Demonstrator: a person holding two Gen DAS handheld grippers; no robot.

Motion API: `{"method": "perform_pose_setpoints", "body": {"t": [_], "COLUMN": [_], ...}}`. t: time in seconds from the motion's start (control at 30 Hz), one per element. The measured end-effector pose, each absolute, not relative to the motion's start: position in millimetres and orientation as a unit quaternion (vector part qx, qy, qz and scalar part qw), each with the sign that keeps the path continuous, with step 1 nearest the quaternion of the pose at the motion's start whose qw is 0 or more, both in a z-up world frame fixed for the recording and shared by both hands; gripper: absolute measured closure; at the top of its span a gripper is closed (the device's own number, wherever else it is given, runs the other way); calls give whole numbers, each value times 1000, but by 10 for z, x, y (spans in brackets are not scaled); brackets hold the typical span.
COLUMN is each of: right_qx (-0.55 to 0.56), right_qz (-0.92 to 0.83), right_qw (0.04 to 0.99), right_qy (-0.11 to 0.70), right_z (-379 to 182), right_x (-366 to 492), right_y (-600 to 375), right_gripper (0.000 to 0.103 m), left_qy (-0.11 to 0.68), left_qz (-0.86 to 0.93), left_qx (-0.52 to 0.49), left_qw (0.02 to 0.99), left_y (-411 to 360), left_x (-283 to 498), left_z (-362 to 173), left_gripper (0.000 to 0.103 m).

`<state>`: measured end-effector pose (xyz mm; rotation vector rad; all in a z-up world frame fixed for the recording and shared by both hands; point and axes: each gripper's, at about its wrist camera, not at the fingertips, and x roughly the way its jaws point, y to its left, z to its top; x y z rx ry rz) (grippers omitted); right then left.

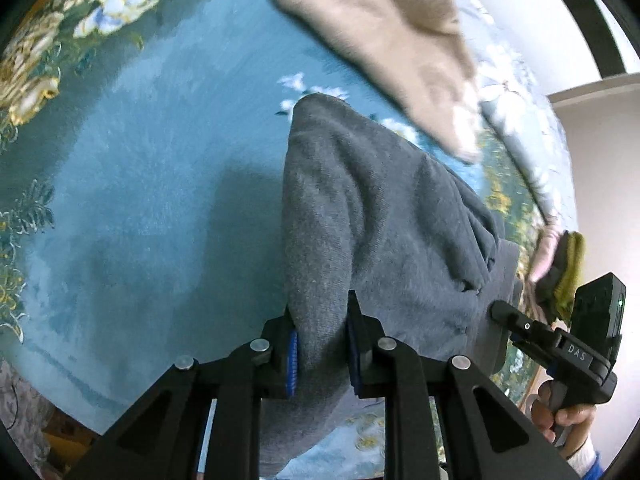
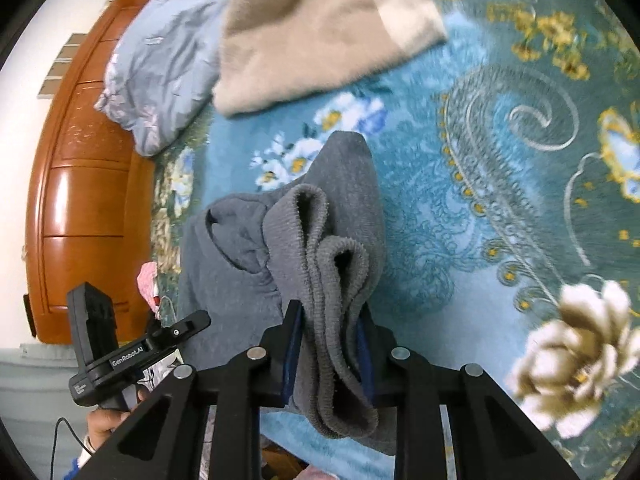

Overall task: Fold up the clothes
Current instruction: 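Grasp the folded sweatshirt with the right gripper while the left gripper grasps its edge, then lift the folded sweatshirt with both grippers and carry it to the clothes stack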

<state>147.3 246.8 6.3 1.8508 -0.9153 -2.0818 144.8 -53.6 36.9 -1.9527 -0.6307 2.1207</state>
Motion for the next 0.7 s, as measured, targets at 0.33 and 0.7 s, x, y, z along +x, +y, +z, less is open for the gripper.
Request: {"method": "perform_pose_setpoints", "body": {"t": [0.33,0.7], "right_qx": [566,478], "right_qz": [-767,-824], "right_qw": [76,39], "right_qy": [-294,-301], "right_z": [1171,2160], "right_x": [1900,2501], "right_y": [2411,2377], "right_gripper": [76,76], "left_qy": [-195,-154], "left_qz": [762,791], "left_qx": [-589,-533], "left_qw": [184,256], "left_y": [-502,-329], "left_x": [1610,1888], "left_z": [1268,2115], "left_gripper": [83,83]}}
